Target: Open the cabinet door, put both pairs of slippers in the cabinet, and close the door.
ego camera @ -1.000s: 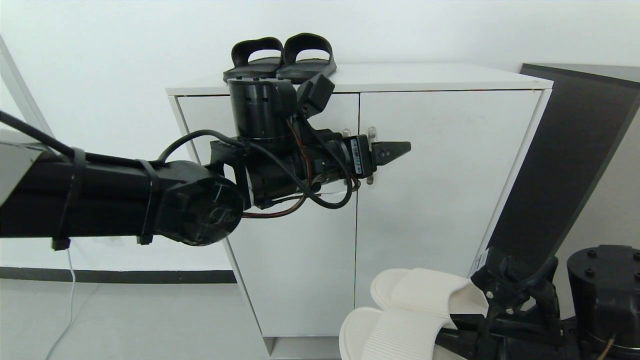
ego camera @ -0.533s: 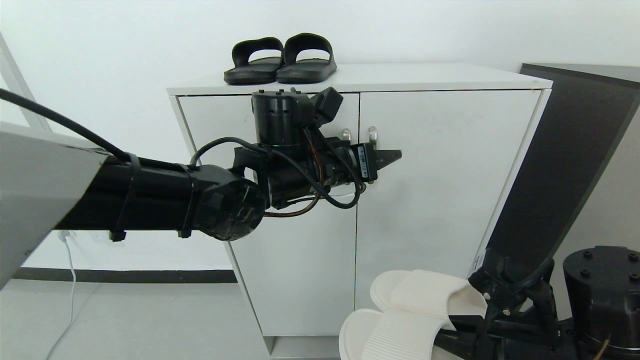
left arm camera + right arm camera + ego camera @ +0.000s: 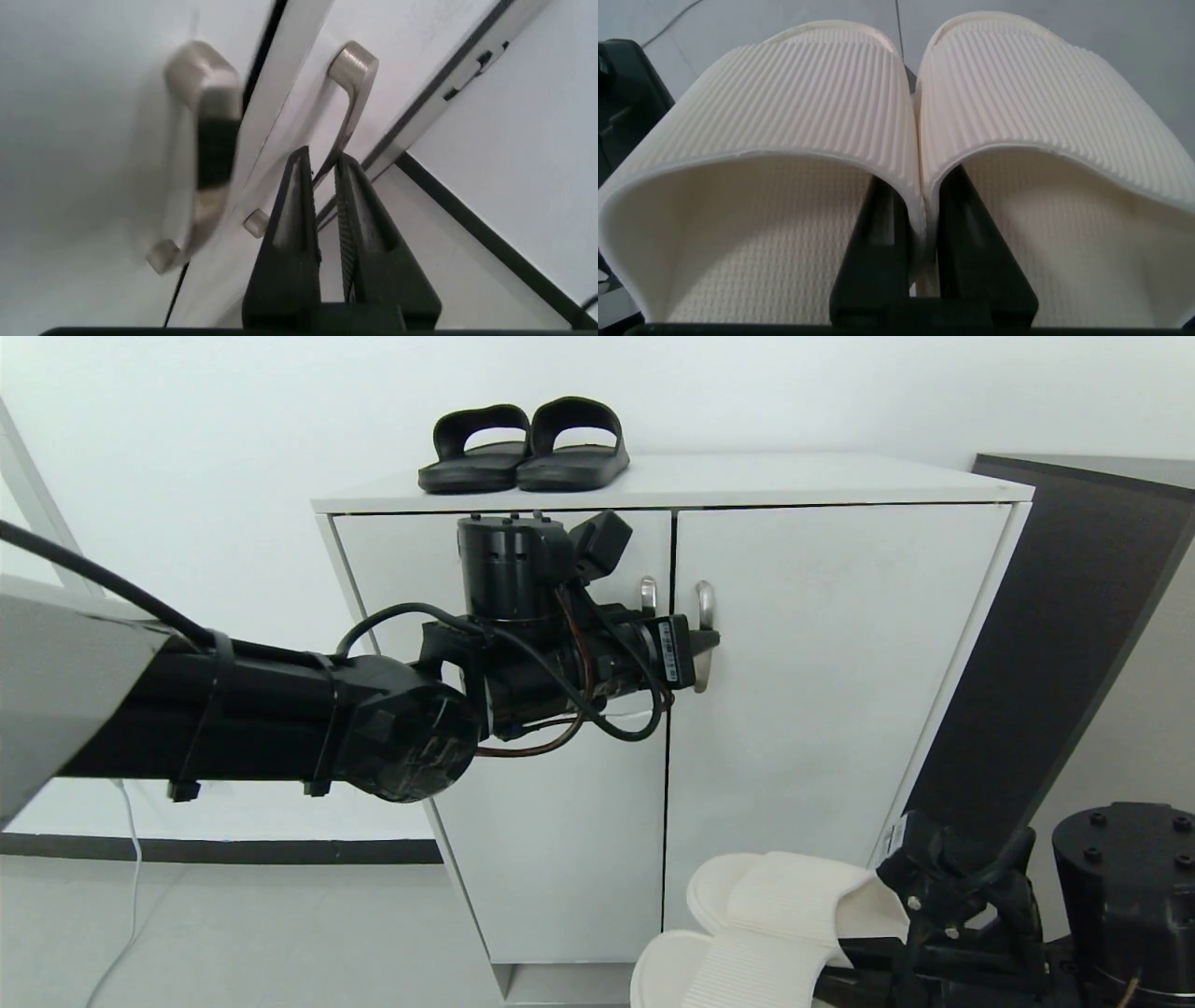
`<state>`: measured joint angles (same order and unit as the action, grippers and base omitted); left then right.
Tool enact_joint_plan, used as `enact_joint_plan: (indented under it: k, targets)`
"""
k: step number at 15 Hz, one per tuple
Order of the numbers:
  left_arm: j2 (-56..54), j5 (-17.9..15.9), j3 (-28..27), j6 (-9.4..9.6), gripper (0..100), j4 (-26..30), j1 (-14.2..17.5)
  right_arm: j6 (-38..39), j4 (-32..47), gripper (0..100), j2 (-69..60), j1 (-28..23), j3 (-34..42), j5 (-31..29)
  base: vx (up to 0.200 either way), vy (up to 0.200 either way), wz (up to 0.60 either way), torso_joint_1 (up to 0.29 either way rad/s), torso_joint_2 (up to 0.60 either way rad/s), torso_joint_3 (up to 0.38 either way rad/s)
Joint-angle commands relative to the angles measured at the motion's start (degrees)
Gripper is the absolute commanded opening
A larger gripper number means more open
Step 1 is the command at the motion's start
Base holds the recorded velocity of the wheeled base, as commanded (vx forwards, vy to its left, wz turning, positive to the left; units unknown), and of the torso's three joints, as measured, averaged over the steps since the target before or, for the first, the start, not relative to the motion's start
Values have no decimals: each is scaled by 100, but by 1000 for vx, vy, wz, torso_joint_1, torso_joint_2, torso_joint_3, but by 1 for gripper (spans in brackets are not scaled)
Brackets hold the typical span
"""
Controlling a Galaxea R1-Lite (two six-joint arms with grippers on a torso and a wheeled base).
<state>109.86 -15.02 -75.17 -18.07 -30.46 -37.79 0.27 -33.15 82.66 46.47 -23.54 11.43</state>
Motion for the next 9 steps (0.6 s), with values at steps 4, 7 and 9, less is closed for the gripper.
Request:
enact_joint_plan:
  k: [4,7,9]
  targets:
    - [-844,43,784,14,0,14,-440,-440,-386,0,-137,2,473,465,0,0,0,0,0,0]
    - [-1046,60,995,22,0,14,-510,-572,-403,0,-137,11,561,606,0,0,0,0,0,0]
    - [-1274,52,1250,40,0,5,-510,-572,-403,0,-137,29,596,606,0,0,0,0,0,0]
